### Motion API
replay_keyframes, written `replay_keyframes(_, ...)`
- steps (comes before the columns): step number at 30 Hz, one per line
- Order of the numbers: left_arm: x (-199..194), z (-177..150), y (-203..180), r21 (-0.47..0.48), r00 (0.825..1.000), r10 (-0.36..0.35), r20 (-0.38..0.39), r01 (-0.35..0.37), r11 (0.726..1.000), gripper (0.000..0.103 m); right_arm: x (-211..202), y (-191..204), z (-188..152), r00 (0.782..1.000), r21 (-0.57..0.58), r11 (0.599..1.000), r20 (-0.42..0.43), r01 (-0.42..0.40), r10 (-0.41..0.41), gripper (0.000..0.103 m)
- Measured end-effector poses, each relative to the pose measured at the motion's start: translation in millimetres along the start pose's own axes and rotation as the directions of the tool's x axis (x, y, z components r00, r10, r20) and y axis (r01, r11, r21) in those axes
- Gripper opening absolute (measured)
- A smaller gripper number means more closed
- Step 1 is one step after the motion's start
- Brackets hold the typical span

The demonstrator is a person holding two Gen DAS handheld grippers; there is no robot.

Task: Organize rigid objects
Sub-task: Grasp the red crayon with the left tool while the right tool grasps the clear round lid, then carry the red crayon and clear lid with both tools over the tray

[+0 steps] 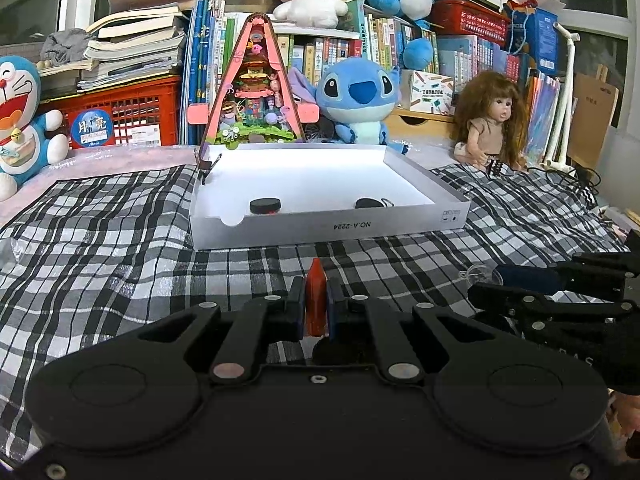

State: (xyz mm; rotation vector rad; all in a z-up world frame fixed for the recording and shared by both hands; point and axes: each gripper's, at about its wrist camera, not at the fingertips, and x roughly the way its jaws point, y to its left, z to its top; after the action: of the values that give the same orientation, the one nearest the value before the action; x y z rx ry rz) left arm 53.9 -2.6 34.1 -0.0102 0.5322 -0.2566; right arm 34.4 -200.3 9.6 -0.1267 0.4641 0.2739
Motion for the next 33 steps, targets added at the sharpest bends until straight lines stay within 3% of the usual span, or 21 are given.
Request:
replay_keyframes(18, 28, 57, 9, -0.041, 1.0, -0.007, 0.003, 0.007, 0.999, 0.01, 25, -33, 44, 1.0, 0.173, 0.985, -0.011, 0.013, -0.012, 0.033)
replay_keyframes(33, 78, 100, 28, -0.106, 0.999, 0.012, -0.034, -0.015, 0.994, 0.01, 67, -67, 83, 0.998, 0.307, 0.952, -0.059, 0.019, -0.001, 0.033)
